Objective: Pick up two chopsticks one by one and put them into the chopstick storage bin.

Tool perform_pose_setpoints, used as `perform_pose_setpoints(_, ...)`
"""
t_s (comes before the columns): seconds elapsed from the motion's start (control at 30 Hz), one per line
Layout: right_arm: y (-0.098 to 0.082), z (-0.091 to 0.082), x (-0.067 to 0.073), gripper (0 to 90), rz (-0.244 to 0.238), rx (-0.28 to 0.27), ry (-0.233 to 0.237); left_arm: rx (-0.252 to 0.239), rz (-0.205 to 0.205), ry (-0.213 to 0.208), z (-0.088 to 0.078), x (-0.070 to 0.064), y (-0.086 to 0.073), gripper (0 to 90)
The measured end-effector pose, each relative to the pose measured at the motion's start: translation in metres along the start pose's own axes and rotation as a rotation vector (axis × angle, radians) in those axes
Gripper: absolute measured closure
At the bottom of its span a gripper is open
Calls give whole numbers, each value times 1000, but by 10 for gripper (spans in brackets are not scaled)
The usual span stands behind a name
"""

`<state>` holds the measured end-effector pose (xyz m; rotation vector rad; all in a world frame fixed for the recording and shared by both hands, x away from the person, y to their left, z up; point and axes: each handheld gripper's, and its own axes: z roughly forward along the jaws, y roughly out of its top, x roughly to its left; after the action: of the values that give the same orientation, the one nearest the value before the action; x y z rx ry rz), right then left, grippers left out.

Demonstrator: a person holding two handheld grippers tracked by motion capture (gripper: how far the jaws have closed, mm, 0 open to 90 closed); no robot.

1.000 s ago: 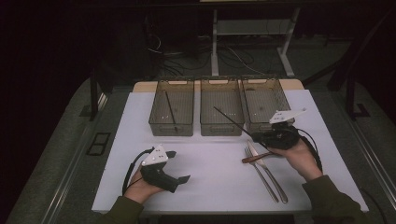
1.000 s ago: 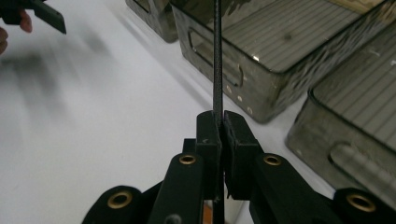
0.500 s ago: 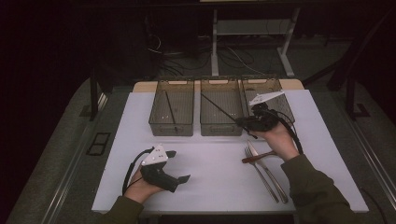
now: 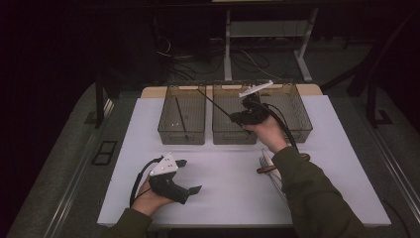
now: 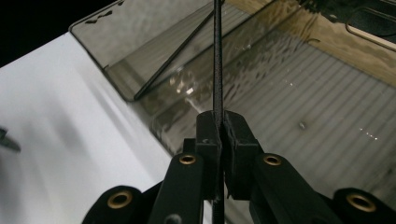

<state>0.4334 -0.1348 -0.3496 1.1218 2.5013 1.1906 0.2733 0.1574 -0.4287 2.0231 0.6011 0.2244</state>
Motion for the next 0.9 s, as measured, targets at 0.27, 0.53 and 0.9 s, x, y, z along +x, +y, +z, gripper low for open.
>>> perform_pose_setpoints(0.27, 26, 31, 10, 845, 22, 31, -25, -10, -7, -1, 0, -1, 0, 0)
perform_pose_setpoints(0.53, 46, 61, 18, 844, 31, 60, -49, -5, 9, -1, 0, -1, 1, 0)
perform_pose_setpoints(0.9, 63, 91, 24, 844, 45, 107, -75, -8, 13, -5, 0, -2, 1, 0)
